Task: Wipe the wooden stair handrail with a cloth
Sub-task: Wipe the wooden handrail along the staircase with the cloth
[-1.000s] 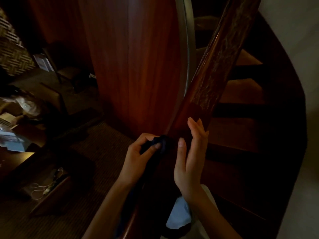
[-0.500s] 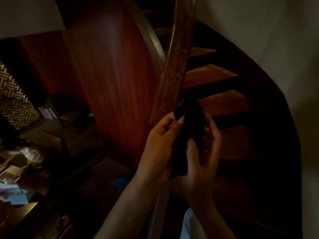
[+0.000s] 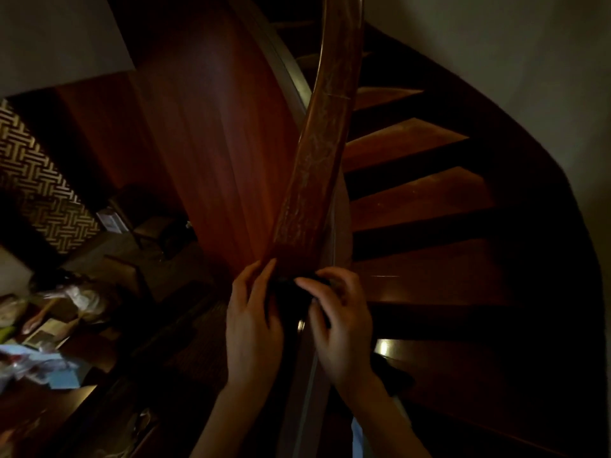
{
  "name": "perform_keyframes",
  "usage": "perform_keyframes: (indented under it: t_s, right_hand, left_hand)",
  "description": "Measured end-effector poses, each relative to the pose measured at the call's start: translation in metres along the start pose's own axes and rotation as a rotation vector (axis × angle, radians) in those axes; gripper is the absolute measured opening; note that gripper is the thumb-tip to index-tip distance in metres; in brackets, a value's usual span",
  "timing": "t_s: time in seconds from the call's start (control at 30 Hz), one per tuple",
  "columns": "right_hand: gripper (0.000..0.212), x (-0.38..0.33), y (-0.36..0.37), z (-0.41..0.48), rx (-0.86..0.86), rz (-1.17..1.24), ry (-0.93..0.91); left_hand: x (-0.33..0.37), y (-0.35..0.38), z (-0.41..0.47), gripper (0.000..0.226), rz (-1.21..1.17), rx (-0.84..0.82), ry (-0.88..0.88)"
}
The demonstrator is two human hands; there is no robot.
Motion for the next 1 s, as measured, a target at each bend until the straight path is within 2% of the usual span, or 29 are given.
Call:
perform_keyframes:
  t_s: [0.13,0.33,0.5,0.6,0.67,0.73,0.8,0.87,0.93,1.0]
  right_hand:
    - [0.037,-0.021,0.040,-0.009,-0.173,-0.071,-0.163]
    - [0.032,-0.023,0.052,0.009,-0.186,-0.259,-0.246]
    - [0.026,-0.008,0.077,0.079,-0.250,-0.309,-0.202]
    - [0.028,0.020,0.055,0.111,-0.114,-0.326,-0.058]
    - [0.026,0.025,0.038,0.096,-0.021,-0.319,-0.025]
    - [0.024,0.008,0.044,0.064,-0.065,-0.287,-0.092]
    - [0.023,-0.015,0.062,0.041,-0.172,-0.267,-0.193]
    - [0.021,-0.022,0.080,0.055,-0.265,-0.302,-0.254]
    - [0.027,-0.009,0.091,0.092,-0.293,-0.415,-0.244]
    - [0.037,0.024,0.081,0.130,-0.247,-0.504,-0.104]
  left_hand:
    - [-0.033,-0.001,-0.017,0.051,-0.067,-0.004,-0.134]
    - [-0.033,-0.002,-0.013,0.049,-0.081,0.047,-0.141]
    - [-0.032,-0.001,-0.014,0.053,-0.014,0.047,-0.141]
    - [-0.034,-0.004,-0.015,0.048,-0.027,0.069,-0.177]
    - [-0.032,-0.003,-0.015,0.046,-0.020,0.055,-0.180]
    - [-0.026,0.001,-0.014,0.046,0.002,0.022,-0.161]
    - [-0.024,0.005,-0.014,0.062,0.003,-0.028,-0.149]
    - [-0.025,0.004,-0.014,0.066,0.019,-0.017,-0.151]
    - [-0.029,0.003,-0.015,0.049,0.030,0.008,-0.162]
    - [-0.030,0.002,-0.016,0.050,0.027,0.024,-0.153]
Point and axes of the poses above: each hand's wrist, its own z-axis towards the middle knuckle, its own y-axis out of the palm, x = y × z, the point moved 10 cm from there along z, towards the middle knuckle, and after that the axes turned 11 degrees about -y, right-handed, at the moved point
